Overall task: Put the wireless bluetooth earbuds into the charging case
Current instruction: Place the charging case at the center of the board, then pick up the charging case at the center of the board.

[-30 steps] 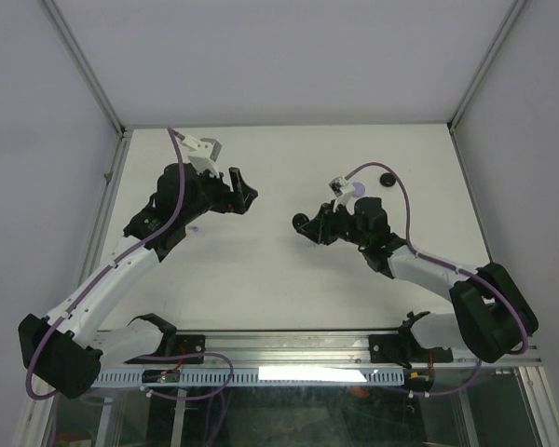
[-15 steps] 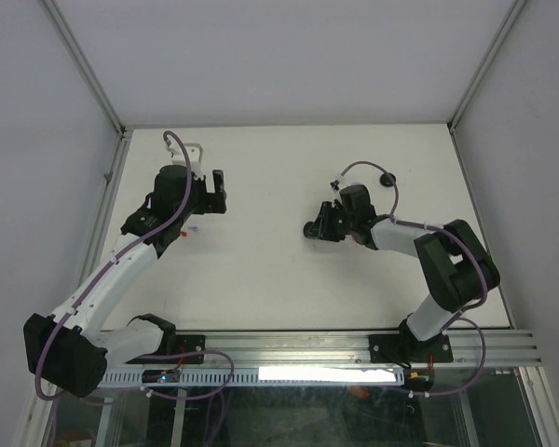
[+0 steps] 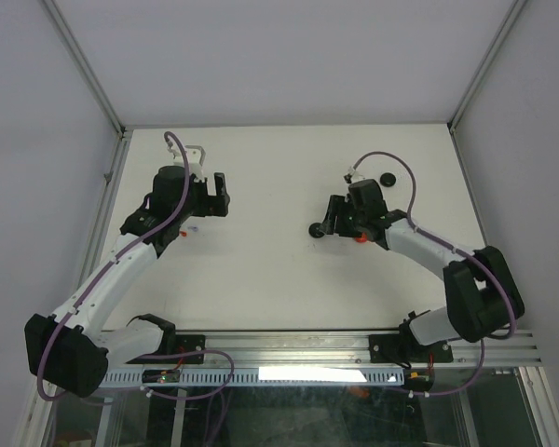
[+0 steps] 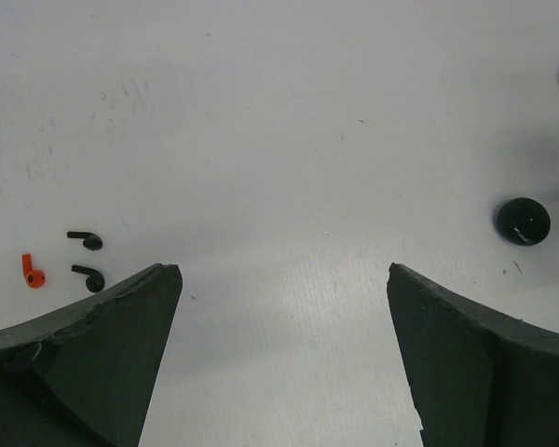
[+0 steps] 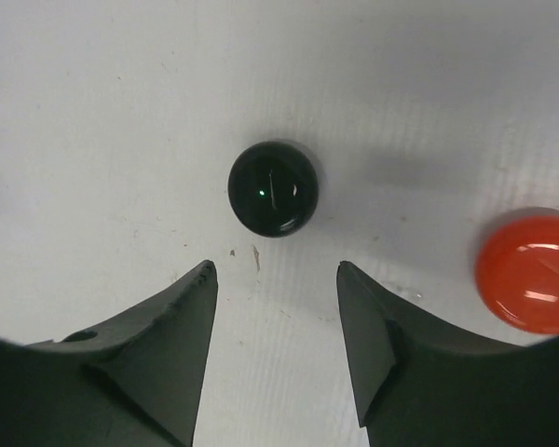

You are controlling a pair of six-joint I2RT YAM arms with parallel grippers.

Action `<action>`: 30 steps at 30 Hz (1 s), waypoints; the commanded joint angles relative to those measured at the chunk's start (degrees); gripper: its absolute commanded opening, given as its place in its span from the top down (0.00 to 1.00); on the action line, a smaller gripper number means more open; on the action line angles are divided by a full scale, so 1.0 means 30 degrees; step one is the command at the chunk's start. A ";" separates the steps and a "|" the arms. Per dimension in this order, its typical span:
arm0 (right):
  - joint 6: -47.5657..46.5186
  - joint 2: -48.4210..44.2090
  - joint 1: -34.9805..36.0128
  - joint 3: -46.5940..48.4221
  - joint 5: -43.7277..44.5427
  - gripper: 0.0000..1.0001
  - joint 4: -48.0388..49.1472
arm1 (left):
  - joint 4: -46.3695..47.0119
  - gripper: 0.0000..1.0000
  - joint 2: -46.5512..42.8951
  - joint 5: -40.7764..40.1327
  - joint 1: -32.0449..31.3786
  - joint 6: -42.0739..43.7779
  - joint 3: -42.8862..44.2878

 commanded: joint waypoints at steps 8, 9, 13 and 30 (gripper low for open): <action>0.0331 -0.3918 0.0268 -0.1395 0.9522 0.37 -0.3058 | 0.0848 0.03 -0.0817 0.1437 0.0555 0.0032 -0.0031; 0.0735 -0.3849 0.0261 -0.1562 0.9917 0.36 -0.2888 | 0.0834 0.03 -0.0756 0.1467 0.0581 0.0039 -0.0025; 0.1682 -0.3084 0.0313 -0.1836 1.1201 0.34 -0.2142 | 0.0818 0.04 -0.0661 0.1340 0.0572 0.0097 -0.0077; 0.4091 0.0488 0.1468 -0.1380 1.4468 0.40 0.0457 | 0.0820 0.05 -0.0482 0.1785 0.0617 -0.0017 -0.0160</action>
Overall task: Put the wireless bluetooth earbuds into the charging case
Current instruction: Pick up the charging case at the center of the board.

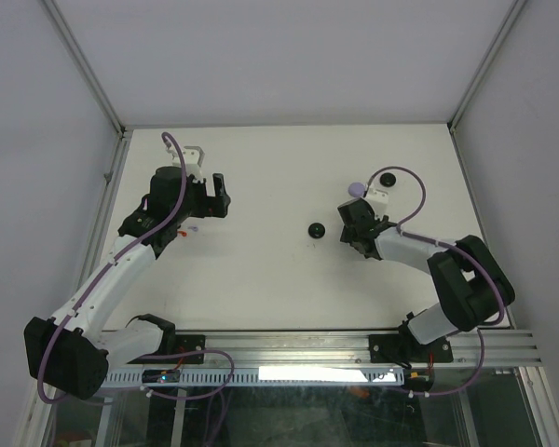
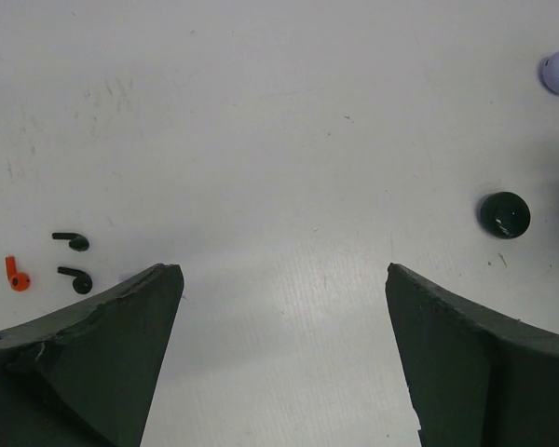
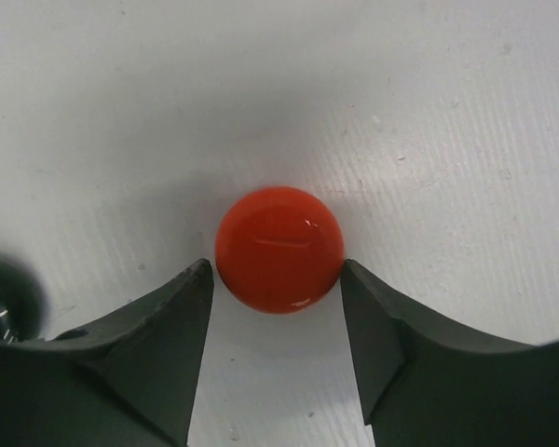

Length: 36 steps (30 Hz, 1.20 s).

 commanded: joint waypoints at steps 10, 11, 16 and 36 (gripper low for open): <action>0.0597 0.0604 0.0694 0.0398 0.1621 0.57 0.1957 | 0.0782 0.07 0.0071 0.2023 0.0225 -0.0423 0.0132; 0.0225 0.0353 0.0892 0.0402 0.1541 0.59 0.1981 | 0.0809 0.08 0.0151 0.2529 0.0209 -0.0616 0.0171; -0.1591 -0.1523 0.2400 0.0284 0.1551 0.63 0.3074 | 0.0975 0.12 0.0699 0.5355 0.0201 -0.2092 0.0805; -1.1652 -0.5919 0.8451 -0.3319 -0.2595 0.63 1.6982 | 0.6281 0.28 0.2358 0.9374 -0.3032 -0.7871 0.0631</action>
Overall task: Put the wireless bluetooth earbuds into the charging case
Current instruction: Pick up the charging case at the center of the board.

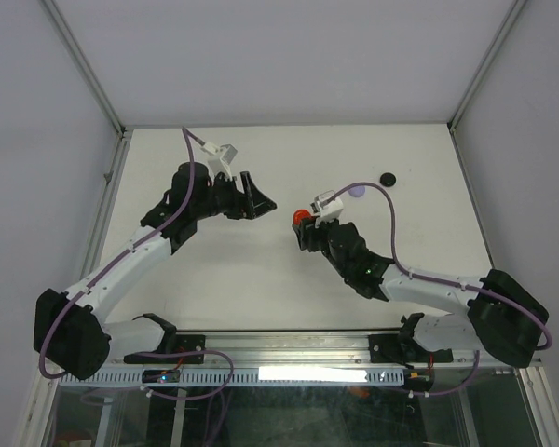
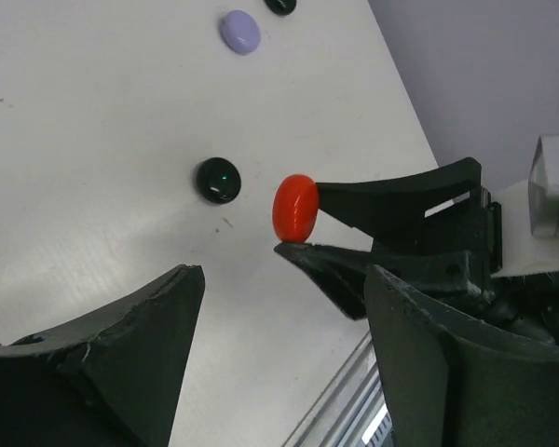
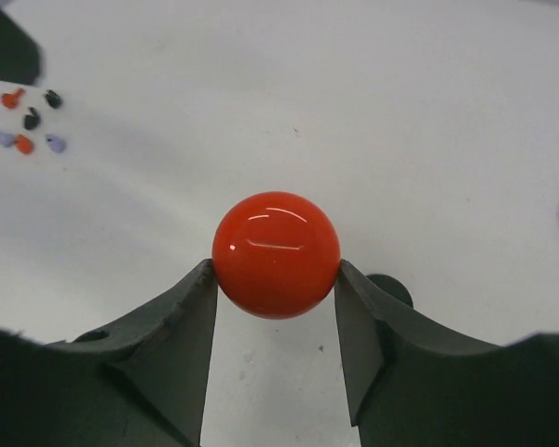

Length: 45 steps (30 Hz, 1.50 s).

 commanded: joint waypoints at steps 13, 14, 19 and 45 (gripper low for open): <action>-0.4960 -0.1643 0.2078 -0.1319 -0.2998 0.64 0.7671 | 0.3939 0.46 0.1590 0.1097 -0.2196 -0.2341 -0.0101; -0.5009 -0.1607 0.2081 -0.1324 -0.3003 0.64 0.7765 | 0.4073 0.47 0.1697 0.1267 -0.2197 -0.2498 -0.0200; -0.5217 -0.1540 0.2111 -0.1506 -0.3027 0.65 0.8525 | 0.4721 0.53 0.2235 0.2110 -0.2221 -0.3058 -0.0487; -0.5738 -0.5503 0.0018 -0.1221 -0.5094 0.27 0.2738 | 0.2930 1.00 0.0026 0.2920 -0.2164 0.3184 0.0534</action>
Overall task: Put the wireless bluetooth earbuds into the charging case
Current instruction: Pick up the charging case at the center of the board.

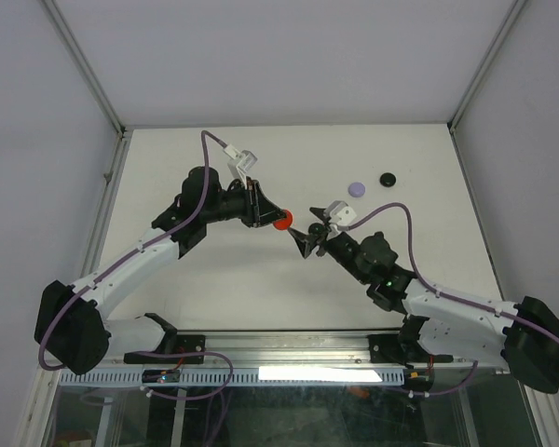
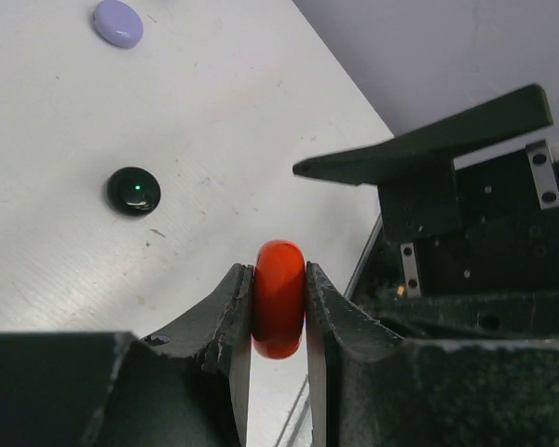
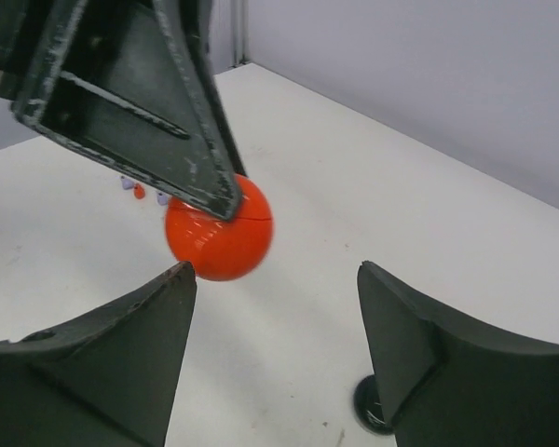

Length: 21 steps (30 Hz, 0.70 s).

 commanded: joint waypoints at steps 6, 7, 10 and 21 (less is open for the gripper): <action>-0.0252 -0.1997 -0.4115 0.1912 -0.0446 0.27 -0.3554 | -0.2466 1.00 -0.1347 0.0902 -0.0137 0.6252 0.2283; -0.0252 -0.1787 -0.4296 0.2117 -0.0446 0.27 -0.3537 | -0.2493 1.00 -0.1446 0.1278 -0.0122 0.6573 0.2328; -0.0252 -0.0992 -0.4328 0.2780 -0.0446 0.27 -0.3337 | -0.2549 1.00 -0.1713 0.2148 -0.0149 0.7427 0.2489; -0.0252 -0.0400 -0.4749 0.3777 -0.0446 0.27 -0.5254 | -0.3942 1.00 -0.2220 0.0741 -0.0149 0.9810 0.3368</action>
